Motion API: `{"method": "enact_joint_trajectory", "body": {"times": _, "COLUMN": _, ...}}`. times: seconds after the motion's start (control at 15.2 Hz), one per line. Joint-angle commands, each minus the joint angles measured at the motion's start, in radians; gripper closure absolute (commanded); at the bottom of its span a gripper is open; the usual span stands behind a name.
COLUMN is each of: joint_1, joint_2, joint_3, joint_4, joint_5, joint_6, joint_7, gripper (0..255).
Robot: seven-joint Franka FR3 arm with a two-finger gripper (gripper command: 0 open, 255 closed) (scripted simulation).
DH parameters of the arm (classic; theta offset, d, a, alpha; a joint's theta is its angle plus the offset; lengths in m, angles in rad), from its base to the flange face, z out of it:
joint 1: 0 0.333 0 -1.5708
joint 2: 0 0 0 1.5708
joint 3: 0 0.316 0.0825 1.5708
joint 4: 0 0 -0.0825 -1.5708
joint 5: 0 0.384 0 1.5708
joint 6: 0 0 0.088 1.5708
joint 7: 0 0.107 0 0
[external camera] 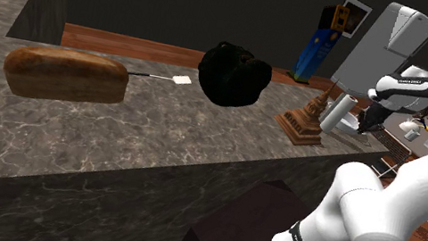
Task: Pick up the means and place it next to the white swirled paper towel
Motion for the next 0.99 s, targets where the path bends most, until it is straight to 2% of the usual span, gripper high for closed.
{"method": "enact_joint_trajectory", "body": {"times": 0.0, "joint_1": 0.014, "joint_2": -0.009, "joint_3": -0.017, "joint_4": -0.017, "joint_5": -0.014, "joint_6": 0.022, "joint_7": 0.011, "gripper": 255}}
{"method": "enact_joint_trajectory", "body": {"times": 0.79, "joint_1": 0.128, "joint_2": -0.087, "joint_3": -0.159, "joint_4": -0.087, "joint_5": -0.133, "joint_6": 0.142, "joint_7": 0.092, "gripper": 255}}
{"method": "enact_joint_trajectory", "body": {"times": 0.92, "joint_1": 0.127, "joint_2": -0.087, "joint_3": -0.159, "joint_4": -0.087, "joint_5": -0.133, "joint_6": 0.142, "joint_7": 0.092, "gripper": 255}}
